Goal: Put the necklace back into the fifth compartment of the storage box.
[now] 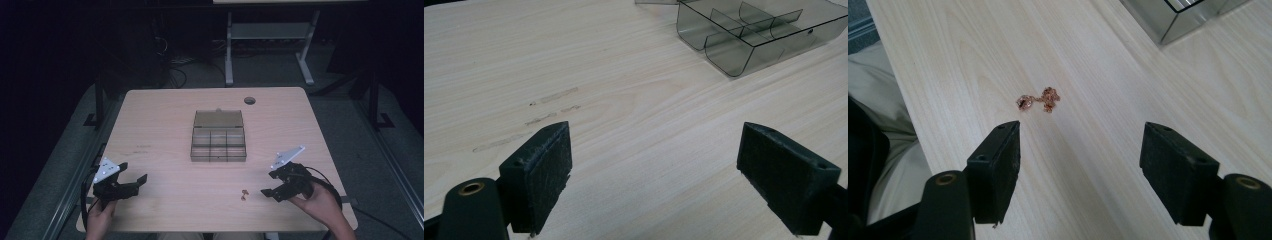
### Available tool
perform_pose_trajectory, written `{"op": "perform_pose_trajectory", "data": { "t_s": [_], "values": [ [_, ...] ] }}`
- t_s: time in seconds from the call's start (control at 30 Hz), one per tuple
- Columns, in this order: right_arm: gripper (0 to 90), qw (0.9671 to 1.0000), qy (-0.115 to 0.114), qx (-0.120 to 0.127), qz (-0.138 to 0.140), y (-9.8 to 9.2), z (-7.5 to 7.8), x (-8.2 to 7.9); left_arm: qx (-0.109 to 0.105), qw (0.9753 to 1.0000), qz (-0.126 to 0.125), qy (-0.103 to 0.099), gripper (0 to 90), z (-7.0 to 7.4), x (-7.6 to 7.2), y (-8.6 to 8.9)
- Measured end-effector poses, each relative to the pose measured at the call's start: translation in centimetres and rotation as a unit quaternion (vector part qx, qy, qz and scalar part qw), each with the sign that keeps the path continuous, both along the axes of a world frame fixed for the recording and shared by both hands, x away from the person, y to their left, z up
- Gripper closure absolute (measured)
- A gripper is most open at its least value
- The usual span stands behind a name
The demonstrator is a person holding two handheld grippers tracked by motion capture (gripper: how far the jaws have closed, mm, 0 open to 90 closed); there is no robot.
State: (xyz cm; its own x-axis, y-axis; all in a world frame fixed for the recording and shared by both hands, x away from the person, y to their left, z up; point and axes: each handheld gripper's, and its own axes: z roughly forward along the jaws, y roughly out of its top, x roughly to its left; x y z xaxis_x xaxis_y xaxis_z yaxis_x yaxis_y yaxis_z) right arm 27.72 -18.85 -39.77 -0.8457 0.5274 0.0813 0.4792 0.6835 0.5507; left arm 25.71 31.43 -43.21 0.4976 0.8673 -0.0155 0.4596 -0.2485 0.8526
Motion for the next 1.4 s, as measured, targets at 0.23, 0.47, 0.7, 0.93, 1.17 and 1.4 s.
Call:
{"op": "perform_pose_trajectory", "data": {
  "t_s": [0.23,0.47,0.7,0.93,1.17,1.4],
  "values": [
    [32.5,1.0,0.002,0.0,0.006,0.7,0.0,0.3,0.0,1.0,0.001,0.002,14.1,0.0,-0.1,0.0],
    [33.4,0.9999,0.001,-0.004,0.015,1.4,0.0,0.7,0.002,1.0,-0.001,0.001,14.1,0.0,0.0,0.0],
    [34.6,0.9998,0.005,-0.007,0.019,2.0,-0.1,1.0,0.001,1.0,0.0,0.0,14.1,0.1,-0.1,-0.1],
    [37.5,0.9996,0.008,-0.016,0.024,2.6,-0.4,1.3,0.003,1.0,-0.003,0.0,14.1,0.1,0.1,-0.2],
    [45.0,0.999,0.017,-0.023,0.034,3.7,-1.0,2.0,0.004,1.0,-0.003,-0.001,14.1,0.1,0.1,-0.2],
    [51.6,0.9982,0.026,-0.035,0.042,4.8,-1.6,2.4,0.001,1.0,-0.003,-0.002,14.1,0.1,0.0,-0.3]
  ]
}}
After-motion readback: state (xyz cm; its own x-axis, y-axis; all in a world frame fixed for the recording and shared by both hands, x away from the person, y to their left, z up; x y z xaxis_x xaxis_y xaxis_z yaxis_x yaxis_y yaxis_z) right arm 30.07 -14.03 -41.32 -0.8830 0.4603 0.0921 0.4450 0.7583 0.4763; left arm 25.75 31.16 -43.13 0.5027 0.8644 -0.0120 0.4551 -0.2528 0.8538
